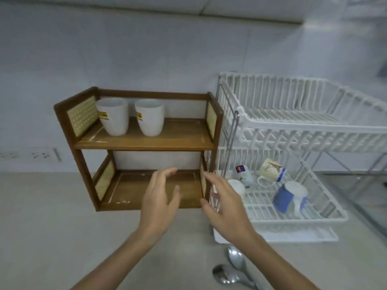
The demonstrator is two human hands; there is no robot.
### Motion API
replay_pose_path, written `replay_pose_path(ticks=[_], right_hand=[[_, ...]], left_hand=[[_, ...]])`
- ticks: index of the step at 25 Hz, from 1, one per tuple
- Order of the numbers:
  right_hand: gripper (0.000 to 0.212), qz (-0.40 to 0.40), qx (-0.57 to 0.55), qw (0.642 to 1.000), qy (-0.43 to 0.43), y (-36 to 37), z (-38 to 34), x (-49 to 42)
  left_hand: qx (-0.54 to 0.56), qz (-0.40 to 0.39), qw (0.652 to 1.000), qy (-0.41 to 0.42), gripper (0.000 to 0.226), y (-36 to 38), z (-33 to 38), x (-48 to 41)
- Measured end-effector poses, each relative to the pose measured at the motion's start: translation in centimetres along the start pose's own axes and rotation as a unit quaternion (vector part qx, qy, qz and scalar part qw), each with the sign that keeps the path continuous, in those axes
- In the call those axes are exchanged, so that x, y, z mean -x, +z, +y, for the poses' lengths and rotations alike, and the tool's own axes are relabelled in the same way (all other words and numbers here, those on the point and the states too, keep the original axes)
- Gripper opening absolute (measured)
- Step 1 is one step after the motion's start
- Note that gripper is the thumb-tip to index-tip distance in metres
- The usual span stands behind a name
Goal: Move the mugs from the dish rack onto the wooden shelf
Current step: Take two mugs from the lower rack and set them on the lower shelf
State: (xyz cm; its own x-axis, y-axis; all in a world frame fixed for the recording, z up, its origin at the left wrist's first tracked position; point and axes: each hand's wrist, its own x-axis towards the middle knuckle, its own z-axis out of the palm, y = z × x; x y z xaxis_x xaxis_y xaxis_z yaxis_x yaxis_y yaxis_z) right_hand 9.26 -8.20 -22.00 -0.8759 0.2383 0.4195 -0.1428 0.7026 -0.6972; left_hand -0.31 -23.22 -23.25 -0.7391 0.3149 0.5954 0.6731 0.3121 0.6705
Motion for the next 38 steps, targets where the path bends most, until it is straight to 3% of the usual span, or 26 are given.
replay_pose_path(ticks=[3, 6, 8, 9, 11, 12, 14, 16, 18, 19, 21, 23, 25, 26, 28, 30, 31, 33, 35, 36, 38], right_hand=[[0.044, 0.017, 0.054, 0.998, 0.028, -4.7, 5.3, 3.3], [0.038, -0.013, 0.16, 0.984, 0.074, -9.6, 11.3, 3.5], [0.041, -0.093, 0.305, 0.941, 0.114, -12.2, 15.0, 2.2], [0.044, -0.155, 0.411, 0.889, 0.129, -13.1, 16.5, 1.3], [0.047, -0.268, 0.585, 0.754, 0.129, -14.0, 18.5, -0.7], [0.049, -0.305, 0.637, 0.698, 0.118, -13.8, 19.2, -1.6], [0.052, -0.343, 0.699, 0.617, 0.118, -12.7, 20.5, -2.8], [0.057, -0.351, 0.751, 0.543, 0.133, -11.2, 21.7, -3.1], [0.062, -0.333, 0.797, 0.482, 0.147, -10.1, 23.0, -2.6], [0.064, -0.32, 0.815, 0.458, 0.153, -9.7, 23.7, -2.3], [0.062, -0.318, 0.83, 0.432, 0.152, -9.6, 24.6, -2.2], [0.048, -0.343, 0.822, 0.435, 0.133, -10.5, 24.3, -2.4], [0.045, -0.352, 0.799, 0.47, 0.131, -11.9, 23.1, -3.1], [0.049, -0.339, 0.779, 0.506, 0.15, -13.0, 22.2, -3.5], [0.065, -0.289, 0.687, 0.628, 0.226, -15.7, 20.7, -4.2], [0.082, -0.227, 0.513, 0.772, 0.298, -18.8, 19.4, -4.2], [0.083, -0.202, 0.403, 0.83, 0.327, -20.2, 18.7, -3.7], [0.07, -0.143, 0.17, 0.914, 0.34, -21.7, 16.9, -1.9], [0.052, -0.101, -0.046, 0.948, 0.3, -22.7, 15.6, 0.7], [0.054, -0.101, -0.123, 0.95, 0.269, -22.5, 14.9, 2.1], [0.073, -0.111, -0.22, 0.943, 0.222, -21.0, 13.6, 4.6]], left_hand=[[0.013, -0.078, 0.989, 0.124, 0.026, 4.2, 2.5, 4.0], [-0.037, -0.179, 0.938, 0.296, 0.032, 9.1, 4.2, 4.4], [-0.152, -0.213, 0.893, 0.365, 0.037, 12.8, 5.4, 2.9], [-0.251, -0.231, 0.86, 0.379, 0.038, 14.7, 6.1, 2.0], [-0.445, -0.333, 0.755, 0.349, 0.044, 18.4, 6.8, 0.2], [-0.526, -0.396, 0.683, 0.317, 0.048, 20.1, 7.0, -0.6], [-0.653, -0.437, 0.542, 0.298, 0.058, 22.9, 6.8, -1.5], [-0.729, -0.433, 0.43, 0.311, 0.076, 24.9, 6.2, -1.6], [-0.763, -0.421, 0.36, 0.332, 0.091, 25.8, 5.6, -1.8], [-0.766, -0.417, 0.345, 0.347, 0.092, 26.0, 5.2, -1.9], [-0.756, -0.405, 0.349, 0.378, 0.085, 26.1, 4.4, -2.3], [-0.748, -0.395, 0.358, 0.395, 0.076, 25.9, 4.2, -2.3], [-0.739, -0.398, 0.379, 0.39, 0.073, 25.7, 4.3, -2.1], [-0.734, -0.396, 0.398, 0.383, 0.072, 25.6, 4.6, -2.0], [-0.708, -0.393, 0.475, 0.344, 0.071, 24.8, 6.4, -2.6], [-0.639, -0.391, 0.603, 0.273, 0.069, 23.5, 9.1, -3.9], [-0.588, -0.386, 0.669, 0.241, 0.068, 22.7, 10.6, -4.5], [-0.469, -0.342, 0.786, 0.212, 0.078, 19.8, 12.5, -4.9], [-0.318, -0.333, 0.872, 0.165, 0.095, 16.3, 13.5, -3.6], [-0.235, -0.35, 0.901, 0.104, 0.098, 13.9, 13.6, -2.3], [-0.085, -0.393, 0.915, -0.035, 0.09, 9.3, 12.6, 0.9]])
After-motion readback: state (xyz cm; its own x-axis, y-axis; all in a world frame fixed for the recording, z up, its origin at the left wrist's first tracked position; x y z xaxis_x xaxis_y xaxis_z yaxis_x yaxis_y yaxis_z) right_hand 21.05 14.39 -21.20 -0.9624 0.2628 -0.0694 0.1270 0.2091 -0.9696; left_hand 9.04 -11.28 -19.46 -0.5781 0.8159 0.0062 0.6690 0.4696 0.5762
